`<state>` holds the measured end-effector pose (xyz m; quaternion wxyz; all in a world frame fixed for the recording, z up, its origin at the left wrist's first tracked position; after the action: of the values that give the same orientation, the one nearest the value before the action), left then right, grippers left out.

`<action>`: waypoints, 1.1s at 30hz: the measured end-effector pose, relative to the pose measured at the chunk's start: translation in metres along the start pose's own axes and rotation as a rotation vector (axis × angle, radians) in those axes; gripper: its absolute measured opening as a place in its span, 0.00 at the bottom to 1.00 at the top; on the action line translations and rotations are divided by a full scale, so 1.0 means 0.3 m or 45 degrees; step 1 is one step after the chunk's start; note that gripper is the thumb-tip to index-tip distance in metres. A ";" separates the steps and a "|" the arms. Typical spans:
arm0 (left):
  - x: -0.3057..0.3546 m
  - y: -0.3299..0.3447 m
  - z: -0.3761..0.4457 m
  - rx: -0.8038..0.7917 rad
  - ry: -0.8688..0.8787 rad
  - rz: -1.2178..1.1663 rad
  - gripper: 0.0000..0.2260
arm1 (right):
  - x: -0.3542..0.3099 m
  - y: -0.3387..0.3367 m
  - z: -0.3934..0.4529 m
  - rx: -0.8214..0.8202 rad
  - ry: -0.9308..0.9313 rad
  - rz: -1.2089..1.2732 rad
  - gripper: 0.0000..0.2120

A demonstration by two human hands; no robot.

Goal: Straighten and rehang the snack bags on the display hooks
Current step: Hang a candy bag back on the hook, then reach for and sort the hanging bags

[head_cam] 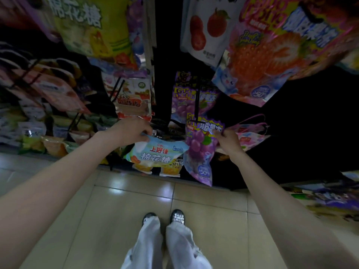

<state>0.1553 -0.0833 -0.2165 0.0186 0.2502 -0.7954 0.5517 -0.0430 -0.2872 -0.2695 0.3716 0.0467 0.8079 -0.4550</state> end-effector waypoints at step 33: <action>0.095 -0.046 0.068 0.168 0.253 -0.140 0.06 | -0.142 -0.005 0.113 -0.023 0.147 0.012 0.18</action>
<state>0.1412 -0.1157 -0.2037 0.1111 0.2382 -0.7368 0.6230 0.0060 -0.3030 -0.2514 0.3268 0.0732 0.8318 -0.4427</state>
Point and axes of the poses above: each hand's wrist, its own z-axis towards the middle knuckle, its own y-axis out of the palm, x = y × z, the point moved 6 cm from there along z, towards the middle knuckle, and after that the axes turned 5 degrees about -z, right-handed, at the moved point
